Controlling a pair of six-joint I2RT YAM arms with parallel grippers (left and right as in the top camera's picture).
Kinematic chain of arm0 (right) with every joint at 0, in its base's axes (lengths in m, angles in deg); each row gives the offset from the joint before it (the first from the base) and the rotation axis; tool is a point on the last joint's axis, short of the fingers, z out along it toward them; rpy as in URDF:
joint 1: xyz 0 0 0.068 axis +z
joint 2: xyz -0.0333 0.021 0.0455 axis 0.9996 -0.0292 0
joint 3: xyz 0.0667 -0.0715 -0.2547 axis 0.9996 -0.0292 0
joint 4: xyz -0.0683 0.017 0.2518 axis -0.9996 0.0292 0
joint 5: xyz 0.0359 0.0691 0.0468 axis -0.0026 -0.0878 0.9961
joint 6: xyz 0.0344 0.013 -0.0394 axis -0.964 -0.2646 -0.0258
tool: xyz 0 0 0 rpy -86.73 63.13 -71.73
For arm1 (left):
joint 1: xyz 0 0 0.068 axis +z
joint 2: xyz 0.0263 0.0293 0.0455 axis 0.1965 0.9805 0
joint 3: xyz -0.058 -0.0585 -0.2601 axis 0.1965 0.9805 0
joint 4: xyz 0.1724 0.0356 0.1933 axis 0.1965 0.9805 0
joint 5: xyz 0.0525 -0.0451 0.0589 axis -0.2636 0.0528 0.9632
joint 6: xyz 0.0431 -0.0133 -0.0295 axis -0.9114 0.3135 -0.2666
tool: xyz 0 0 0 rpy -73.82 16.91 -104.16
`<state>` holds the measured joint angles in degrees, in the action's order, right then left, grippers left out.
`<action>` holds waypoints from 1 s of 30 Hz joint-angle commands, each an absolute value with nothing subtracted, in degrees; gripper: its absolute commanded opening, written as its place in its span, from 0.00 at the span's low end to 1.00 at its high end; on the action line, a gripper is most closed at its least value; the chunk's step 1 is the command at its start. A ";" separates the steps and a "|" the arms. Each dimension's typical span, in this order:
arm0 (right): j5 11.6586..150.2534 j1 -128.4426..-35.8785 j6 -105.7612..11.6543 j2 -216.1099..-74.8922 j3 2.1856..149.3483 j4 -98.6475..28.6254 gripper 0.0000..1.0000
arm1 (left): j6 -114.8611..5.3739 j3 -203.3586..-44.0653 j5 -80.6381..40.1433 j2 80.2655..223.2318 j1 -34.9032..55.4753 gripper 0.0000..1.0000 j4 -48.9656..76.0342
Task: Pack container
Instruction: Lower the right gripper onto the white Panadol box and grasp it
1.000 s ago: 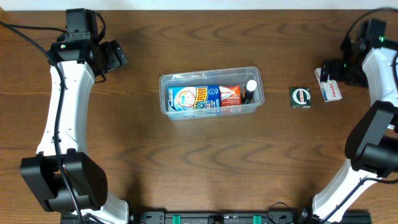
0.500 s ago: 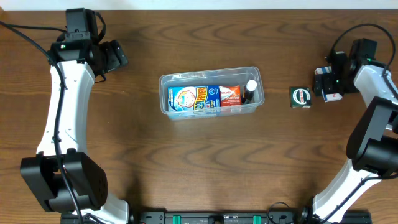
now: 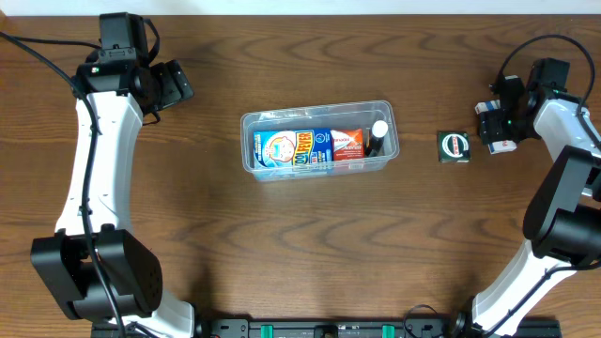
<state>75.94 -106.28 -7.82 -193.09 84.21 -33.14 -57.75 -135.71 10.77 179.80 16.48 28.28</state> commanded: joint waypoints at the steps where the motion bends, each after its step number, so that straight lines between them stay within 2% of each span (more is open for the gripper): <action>1: 76.18 -106.37 -9.39 -192.99 83.80 -33.34 0.76 | -57.66 -135.95 11.05 180.09 16.64 0.98 28.36; 15: 76.18 -106.37 -9.53 -193.03 82.99 -34.32 0.74 | -57.66 -135.95 11.05 180.09 16.64 0.98 28.36; 20: 76.18 -106.37 -9.55 -193.09 82.97 -34.61 0.69 | -57.66 -135.95 11.05 180.09 16.64 0.98 28.36; 24: 76.18 -106.37 -9.55 -193.16 82.93 -34.61 0.68 | -57.66 -135.95 11.05 180.09 16.64 0.98 28.36; 30: 76.16 -106.37 -9.55 -193.16 82.93 -34.58 0.60 | -57.66 -135.95 11.05 180.09 16.64 0.98 28.36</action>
<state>75.94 -106.28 -8.96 -193.09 83.23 -34.48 -57.77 -135.71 10.77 179.80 16.48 28.28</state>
